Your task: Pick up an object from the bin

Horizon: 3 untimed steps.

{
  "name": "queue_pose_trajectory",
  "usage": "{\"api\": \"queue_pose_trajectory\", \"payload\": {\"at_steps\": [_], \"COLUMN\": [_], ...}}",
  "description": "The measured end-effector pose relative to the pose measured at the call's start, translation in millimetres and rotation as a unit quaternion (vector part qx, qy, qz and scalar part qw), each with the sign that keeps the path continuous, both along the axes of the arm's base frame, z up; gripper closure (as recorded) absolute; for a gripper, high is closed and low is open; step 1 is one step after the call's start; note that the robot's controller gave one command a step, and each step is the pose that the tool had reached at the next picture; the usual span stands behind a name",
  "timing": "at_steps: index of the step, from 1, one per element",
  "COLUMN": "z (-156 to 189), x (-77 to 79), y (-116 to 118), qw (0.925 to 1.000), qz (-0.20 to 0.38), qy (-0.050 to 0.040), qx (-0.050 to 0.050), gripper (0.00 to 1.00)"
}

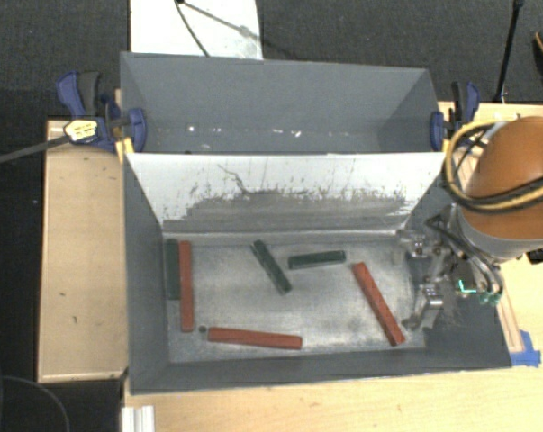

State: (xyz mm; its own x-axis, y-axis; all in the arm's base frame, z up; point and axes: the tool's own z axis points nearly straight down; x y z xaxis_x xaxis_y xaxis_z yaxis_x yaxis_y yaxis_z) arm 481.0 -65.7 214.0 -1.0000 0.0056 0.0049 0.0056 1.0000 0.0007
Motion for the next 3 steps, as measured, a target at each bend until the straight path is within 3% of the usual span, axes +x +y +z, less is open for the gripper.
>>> {"api": "queue_pose_trajectory", "payload": {"at_steps": [1,2,3], "z": [-147.1,-128.2,-144.1], "x": [37.1,87.7,103.9], "y": [7.5,84.8,68.6], "qw": [0.9998,0.9983,0.9976], "qz": [0.021,-0.058,-0.070], "qy": [-0.0020,-0.0060,-0.0055], "qx": [0.000,0.002,0.000], "gripper": [0.00,0.00,0.00]}}
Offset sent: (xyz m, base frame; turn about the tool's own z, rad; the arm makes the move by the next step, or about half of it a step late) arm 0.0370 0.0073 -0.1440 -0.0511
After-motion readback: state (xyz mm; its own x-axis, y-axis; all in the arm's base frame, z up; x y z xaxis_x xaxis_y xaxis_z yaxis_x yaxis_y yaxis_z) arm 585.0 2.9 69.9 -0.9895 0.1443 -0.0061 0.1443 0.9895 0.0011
